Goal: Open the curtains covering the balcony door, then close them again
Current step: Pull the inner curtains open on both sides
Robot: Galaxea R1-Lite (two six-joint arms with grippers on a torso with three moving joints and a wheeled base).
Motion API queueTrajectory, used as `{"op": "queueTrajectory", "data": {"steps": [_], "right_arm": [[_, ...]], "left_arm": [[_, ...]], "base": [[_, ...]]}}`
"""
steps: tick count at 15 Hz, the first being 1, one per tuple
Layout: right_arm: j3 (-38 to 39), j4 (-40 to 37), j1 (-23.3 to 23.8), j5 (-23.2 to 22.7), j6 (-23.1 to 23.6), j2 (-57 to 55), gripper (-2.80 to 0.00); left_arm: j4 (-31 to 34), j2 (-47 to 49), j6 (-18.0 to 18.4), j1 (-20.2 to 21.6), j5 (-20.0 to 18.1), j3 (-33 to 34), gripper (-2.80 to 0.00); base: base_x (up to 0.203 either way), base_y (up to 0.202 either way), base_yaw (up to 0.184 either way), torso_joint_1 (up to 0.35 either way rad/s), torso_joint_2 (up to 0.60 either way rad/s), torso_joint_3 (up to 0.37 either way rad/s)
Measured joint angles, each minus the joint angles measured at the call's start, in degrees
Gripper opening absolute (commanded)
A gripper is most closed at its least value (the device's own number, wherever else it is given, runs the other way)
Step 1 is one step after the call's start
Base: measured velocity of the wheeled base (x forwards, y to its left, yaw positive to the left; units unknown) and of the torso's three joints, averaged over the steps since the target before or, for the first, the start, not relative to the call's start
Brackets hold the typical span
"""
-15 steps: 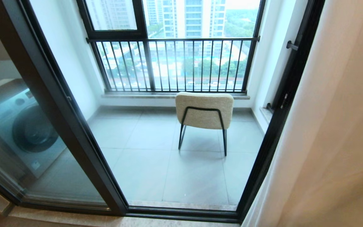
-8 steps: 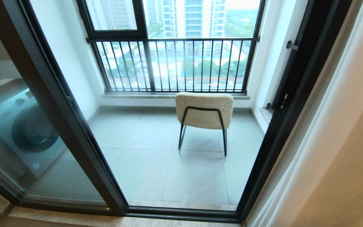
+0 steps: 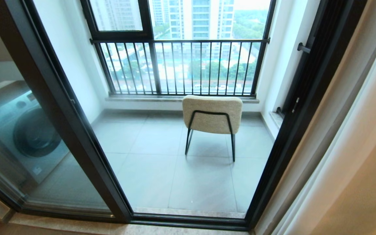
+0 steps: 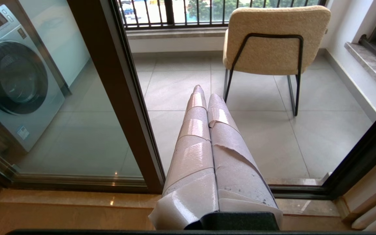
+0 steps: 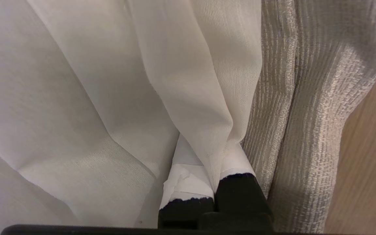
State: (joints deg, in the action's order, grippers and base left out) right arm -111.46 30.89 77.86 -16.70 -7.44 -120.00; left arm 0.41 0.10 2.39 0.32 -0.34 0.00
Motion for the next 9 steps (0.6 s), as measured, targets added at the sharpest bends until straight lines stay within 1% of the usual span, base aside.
{"op": "queueTrajectory", "data": {"steps": [6, 7, 9], "right_arm": [[0.00, -0.11, 1.86, -0.03, 0.16, -1.27, -2.80], [0.26, -0.21, 1.88, -0.49, 0.20, -0.97, -2.80], [1.61, -0.72, 1.55, -3.67, 0.20, 0.22, -2.80]], "left_arm": [[0.01, 0.00, 0.01, 0.01, 0.00, 0.00, -2.80], [0.00, 0.00, 0.02, 0.01, 0.01, 0.00, -2.80], [0.00, 0.00, 0.00, 0.03, -0.02, 0.00, -2.80]], "base": [[0.000, 0.000, 0.000, 0.000, 0.00, 0.000], [0.000, 0.000, 0.000, 0.000, 0.00, 0.000], [0.000, 0.000, 0.000, 0.000, 0.00, 0.000]]}}
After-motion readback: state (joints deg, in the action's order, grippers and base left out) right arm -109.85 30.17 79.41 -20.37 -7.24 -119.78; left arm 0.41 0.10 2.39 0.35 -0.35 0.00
